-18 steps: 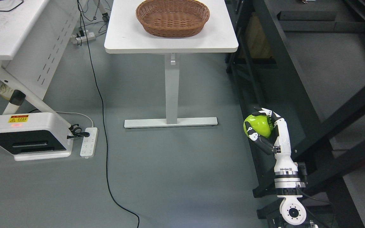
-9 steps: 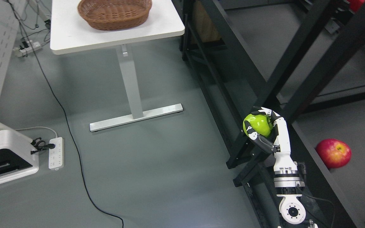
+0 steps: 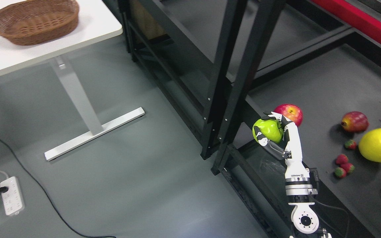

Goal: Place green apple on left shelf middle layer
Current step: 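Carry the held green apple toward the shelf tray while turning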

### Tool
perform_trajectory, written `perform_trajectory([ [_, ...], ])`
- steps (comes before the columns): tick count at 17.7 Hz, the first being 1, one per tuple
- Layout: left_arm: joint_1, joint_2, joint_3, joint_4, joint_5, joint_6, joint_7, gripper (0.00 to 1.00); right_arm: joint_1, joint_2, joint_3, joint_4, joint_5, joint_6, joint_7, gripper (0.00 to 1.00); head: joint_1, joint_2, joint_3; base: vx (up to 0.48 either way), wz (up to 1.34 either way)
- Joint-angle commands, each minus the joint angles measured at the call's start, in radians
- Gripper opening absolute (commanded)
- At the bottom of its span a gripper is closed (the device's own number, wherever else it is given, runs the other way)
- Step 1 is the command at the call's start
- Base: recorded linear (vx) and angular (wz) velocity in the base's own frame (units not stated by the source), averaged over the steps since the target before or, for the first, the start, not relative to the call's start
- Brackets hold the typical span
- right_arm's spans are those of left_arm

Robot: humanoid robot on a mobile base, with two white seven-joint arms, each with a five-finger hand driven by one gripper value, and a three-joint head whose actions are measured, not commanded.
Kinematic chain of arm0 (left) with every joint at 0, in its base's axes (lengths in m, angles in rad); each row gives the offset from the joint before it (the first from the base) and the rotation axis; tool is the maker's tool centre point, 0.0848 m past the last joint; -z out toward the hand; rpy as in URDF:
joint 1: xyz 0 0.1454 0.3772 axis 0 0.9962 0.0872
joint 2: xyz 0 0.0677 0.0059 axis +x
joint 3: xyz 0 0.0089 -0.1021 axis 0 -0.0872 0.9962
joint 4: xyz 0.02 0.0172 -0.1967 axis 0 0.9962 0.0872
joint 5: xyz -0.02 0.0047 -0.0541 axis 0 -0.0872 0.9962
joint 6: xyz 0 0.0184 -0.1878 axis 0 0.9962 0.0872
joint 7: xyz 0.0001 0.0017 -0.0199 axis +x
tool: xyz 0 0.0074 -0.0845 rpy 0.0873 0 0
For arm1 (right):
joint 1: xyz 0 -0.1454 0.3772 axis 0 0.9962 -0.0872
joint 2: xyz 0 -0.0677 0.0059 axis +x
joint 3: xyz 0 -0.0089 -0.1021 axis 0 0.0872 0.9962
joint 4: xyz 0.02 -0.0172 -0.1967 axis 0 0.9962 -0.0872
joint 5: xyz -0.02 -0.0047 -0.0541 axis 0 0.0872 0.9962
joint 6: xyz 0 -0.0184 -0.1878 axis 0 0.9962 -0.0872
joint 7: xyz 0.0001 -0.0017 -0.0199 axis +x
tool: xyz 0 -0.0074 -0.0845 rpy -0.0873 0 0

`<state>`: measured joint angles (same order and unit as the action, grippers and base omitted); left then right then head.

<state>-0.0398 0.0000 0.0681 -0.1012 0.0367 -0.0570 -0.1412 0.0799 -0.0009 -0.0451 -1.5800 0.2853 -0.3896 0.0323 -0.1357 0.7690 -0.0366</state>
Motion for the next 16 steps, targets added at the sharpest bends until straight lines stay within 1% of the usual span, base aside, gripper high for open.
perform_trajectory([
  [1, 0.0, 0.017, 0.001, 0.0, 0.0, -0.001, 0.0, 1.0, 0.006, -0.027, 0.001, 0.0, 0.0, 0.0, 0.0, 0.0, 0.0, 0.0, 0.0, -0.007, -0.74],
  [9, 0.0, 0.017, 0.001, 0.0, 0.0, -0.001, 0.0, 1.0, 0.011, -0.025, 0.001, 0.0, 0.0, 0.003, -0.002, 0.0, 0.0, 0.0, 0.0, 0.041, -0.79],
  [16, 0.0, 0.017, -0.002, 0.0, 0.0, -0.001, 0.0, 1.0, 0.009, -0.025, 0.001, 0.0, 0.0, 0.008, -0.002, 0.0, 0.0, 0.0, 0.0, 0.105, -0.58],
])
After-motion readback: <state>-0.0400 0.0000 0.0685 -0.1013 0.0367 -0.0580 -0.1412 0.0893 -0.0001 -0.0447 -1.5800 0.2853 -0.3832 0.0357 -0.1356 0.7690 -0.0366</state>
